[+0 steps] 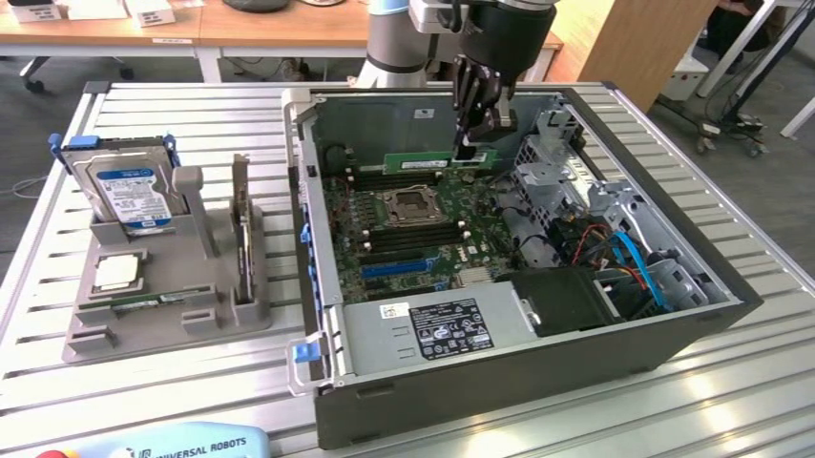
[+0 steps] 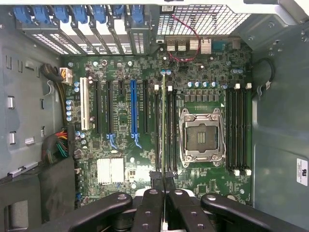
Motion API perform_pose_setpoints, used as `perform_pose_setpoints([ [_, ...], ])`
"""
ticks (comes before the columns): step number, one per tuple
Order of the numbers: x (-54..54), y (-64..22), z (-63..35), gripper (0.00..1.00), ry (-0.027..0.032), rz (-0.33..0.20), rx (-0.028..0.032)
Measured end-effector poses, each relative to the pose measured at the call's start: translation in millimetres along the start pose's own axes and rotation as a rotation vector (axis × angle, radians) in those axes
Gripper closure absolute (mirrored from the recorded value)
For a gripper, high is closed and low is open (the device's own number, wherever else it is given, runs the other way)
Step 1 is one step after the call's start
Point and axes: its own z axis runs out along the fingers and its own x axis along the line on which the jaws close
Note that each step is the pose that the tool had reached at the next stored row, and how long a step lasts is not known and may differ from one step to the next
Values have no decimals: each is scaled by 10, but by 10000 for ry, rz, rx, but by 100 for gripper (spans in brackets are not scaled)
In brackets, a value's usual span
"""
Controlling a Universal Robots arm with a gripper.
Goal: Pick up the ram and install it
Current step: 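Insert the ram into the slot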
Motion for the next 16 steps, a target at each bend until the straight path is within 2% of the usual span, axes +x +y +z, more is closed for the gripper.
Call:
perform_pose_setpoints([
  [4, 0, -1, 15, 89, -4, -1, 5],
  [16, 5, -4, 168, 89, -2, -1, 32],
])
